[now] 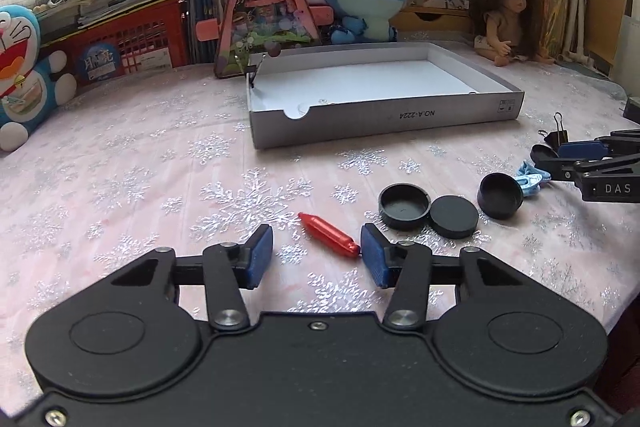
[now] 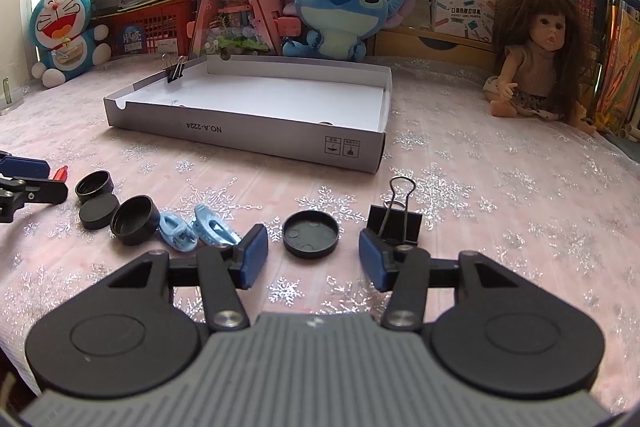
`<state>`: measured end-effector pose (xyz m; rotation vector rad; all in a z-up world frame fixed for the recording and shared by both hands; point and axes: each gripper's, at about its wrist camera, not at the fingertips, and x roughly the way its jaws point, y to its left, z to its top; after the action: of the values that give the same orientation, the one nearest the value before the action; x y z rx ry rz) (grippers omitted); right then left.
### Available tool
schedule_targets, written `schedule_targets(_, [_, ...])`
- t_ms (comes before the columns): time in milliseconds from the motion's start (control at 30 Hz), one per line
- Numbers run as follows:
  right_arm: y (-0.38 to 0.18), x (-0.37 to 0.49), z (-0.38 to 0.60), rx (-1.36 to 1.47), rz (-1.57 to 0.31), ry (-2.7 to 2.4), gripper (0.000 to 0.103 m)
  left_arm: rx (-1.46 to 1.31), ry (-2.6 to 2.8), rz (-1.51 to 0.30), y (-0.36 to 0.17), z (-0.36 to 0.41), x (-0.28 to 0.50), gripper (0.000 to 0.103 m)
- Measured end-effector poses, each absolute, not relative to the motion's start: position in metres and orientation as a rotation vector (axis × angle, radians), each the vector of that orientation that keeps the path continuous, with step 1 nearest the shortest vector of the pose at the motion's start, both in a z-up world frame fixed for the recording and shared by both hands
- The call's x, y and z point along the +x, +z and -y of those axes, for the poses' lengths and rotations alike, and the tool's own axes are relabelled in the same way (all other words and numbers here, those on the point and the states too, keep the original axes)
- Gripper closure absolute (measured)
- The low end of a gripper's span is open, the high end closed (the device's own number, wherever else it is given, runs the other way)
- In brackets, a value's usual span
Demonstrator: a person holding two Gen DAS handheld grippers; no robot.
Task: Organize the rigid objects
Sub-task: 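Withdraw both tools, moving the left toward a red crayon while the right approaches a black lid, then close the left gripper on the red crayon while the right gripper grasps the black lid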
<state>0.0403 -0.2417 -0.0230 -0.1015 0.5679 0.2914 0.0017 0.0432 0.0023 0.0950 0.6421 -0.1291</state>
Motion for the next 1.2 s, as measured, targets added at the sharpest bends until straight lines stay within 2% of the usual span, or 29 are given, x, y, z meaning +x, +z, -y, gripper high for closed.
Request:
schedule_targets(633, [-0.024, 0.041, 0.241, -0.087, -0.564, 0.284, 0.037, 0.044, 0.027, -0.651, 0.008, -0.075, 0.002, 0.056])
schedule_targets(700, [-0.024, 0.042, 0.241, -0.087, -0.564, 0.283, 0.037, 0.028, -0.004, -0.637, 0.010, -0.068, -0.002, 0.053])
schedule_targets(767, [-0.024, 0.041, 0.241, -0.087, -0.564, 0.283, 0.036, 0.027, -0.012, -0.614, 0.010, -0.060, -0.004, 0.046])
schedule_targets(867, [-0.024, 0.042, 0.241, -0.087, -0.565, 0.280, 0.035, 0.048, 0.003, -0.587, 0.008, -0.046, -0.004, 0.040])
schedule_targets(1200, [-0.023, 0.044, 0.237, -0.096, -0.563, 0.289, 0.034, 0.022, 0.024, -0.607, -0.006, -0.036, 0.009, 0.048])
